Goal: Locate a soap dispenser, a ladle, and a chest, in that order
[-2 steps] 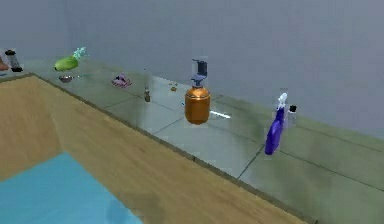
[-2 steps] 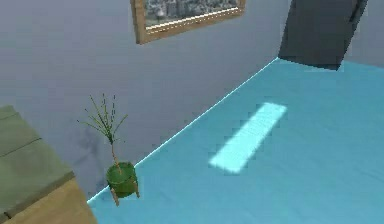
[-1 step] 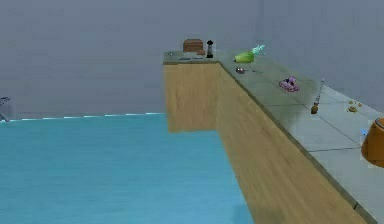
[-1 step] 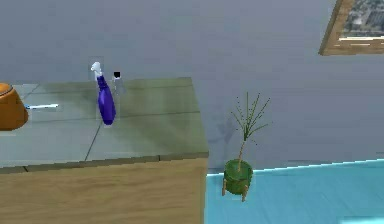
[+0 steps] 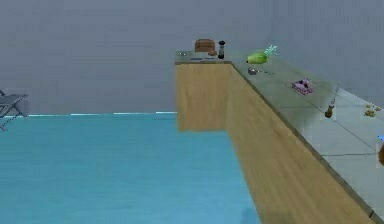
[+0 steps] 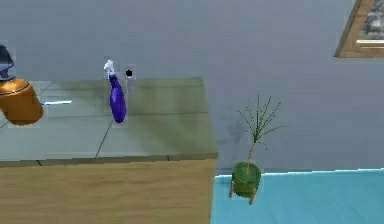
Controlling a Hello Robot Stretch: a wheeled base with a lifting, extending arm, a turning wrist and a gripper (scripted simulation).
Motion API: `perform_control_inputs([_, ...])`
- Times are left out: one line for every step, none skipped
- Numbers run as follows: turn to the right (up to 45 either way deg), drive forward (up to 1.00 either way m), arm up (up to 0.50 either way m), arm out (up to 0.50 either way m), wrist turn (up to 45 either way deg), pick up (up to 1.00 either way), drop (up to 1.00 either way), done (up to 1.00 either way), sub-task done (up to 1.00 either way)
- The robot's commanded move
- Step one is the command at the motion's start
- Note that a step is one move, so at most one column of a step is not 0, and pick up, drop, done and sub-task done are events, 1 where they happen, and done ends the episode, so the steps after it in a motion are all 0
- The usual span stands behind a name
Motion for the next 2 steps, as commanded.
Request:
perform_control_inputs([0.0,1.00,0.00,0.00,0.0,0.00,0.00,0.00,0.00])
perform_control_inputs([-42.0,0.00,0.00,0.00,0.0,0.00,0.00,0.00,0.00])
